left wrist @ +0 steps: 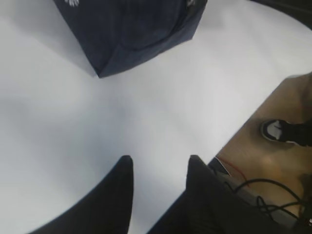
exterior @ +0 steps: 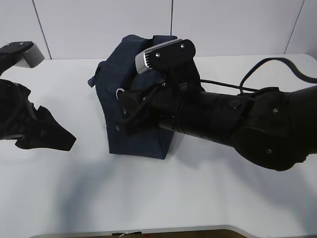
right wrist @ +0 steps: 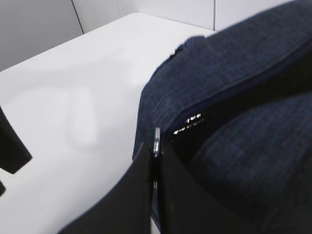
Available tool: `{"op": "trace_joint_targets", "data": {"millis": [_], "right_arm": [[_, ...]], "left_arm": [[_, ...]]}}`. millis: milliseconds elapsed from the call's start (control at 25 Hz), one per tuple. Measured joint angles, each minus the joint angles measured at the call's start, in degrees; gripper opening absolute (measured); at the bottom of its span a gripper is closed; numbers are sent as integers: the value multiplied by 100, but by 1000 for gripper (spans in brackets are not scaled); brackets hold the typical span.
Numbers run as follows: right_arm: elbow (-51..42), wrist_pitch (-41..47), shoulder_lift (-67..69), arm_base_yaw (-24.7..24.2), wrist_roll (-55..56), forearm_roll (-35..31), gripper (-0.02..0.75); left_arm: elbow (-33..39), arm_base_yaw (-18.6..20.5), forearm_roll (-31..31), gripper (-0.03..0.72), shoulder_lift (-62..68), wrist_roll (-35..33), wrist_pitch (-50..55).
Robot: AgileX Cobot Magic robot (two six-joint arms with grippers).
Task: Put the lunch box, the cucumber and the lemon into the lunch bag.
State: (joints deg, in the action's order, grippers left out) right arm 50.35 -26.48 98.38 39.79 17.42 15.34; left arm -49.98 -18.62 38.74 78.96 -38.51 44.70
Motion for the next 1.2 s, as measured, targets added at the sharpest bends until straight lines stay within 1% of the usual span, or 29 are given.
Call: {"op": "trace_joint_targets", "data": {"millis": [160, 400, 520, 600, 720, 840, 1040, 1200], "right_arm": [[87, 117, -100, 0, -94, 2, 6], [97, 175, -212, 0, -116, -25, 6], [97, 198, -266, 0, -116, -48, 6], [122, 198, -279, 0, -116, -68, 6], [194, 209, -279, 0, -129, -94, 6], [203, 209, -279, 0, -129, -130, 6], [203, 209, -279, 0, -129, -338, 6], [203, 209, -279, 0, -129, -405, 6]], "left_arm": [[0, -83, 0, 245, 11, -9, -389], [94, -87, 25, 246, 295, -75, -782], [338, -87, 274, 250, 525, -350, -1040], [477, -87, 596, 269, 598, -687, -1173], [569, -87, 1095, 328, 625, -1208, -1313], [578, -87, 1725, 363, 625, -1953, -1470], [578, -87, 2648, 375, 625, -3336, -1755], [578, -87, 3390, 376, 796, -4153, -1846]]}}
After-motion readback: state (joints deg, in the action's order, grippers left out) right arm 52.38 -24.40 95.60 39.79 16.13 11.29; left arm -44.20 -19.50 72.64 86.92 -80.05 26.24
